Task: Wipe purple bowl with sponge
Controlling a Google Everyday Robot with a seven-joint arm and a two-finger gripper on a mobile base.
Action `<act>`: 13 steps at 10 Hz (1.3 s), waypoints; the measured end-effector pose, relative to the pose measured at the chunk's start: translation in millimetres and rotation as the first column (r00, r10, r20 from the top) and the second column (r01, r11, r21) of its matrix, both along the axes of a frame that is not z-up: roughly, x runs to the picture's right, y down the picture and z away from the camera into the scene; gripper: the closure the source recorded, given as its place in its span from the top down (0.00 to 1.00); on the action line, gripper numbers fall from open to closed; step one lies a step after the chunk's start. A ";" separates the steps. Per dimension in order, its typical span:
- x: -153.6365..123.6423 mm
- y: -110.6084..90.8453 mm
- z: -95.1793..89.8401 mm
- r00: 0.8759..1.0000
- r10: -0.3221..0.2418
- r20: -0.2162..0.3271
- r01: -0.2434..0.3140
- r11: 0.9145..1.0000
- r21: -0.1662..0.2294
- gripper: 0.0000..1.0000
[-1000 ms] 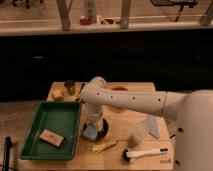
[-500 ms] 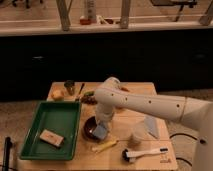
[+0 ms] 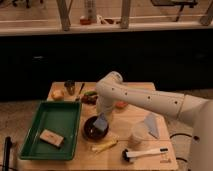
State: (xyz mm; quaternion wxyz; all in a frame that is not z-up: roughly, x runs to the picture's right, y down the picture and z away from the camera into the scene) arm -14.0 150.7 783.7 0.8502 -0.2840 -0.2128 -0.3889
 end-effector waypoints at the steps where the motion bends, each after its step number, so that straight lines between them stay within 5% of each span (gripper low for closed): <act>1: -14.7 -4.2 4.1 1.000 -0.017 0.021 0.017 1.000 0.005 0.00; 7: -68.7 19.6 -11.9 0.978 -0.136 0.157 0.139 0.990 -0.008 0.00; 13: -36.2 59.9 -41.2 0.977 -0.167 0.134 0.177 0.982 -0.065 0.00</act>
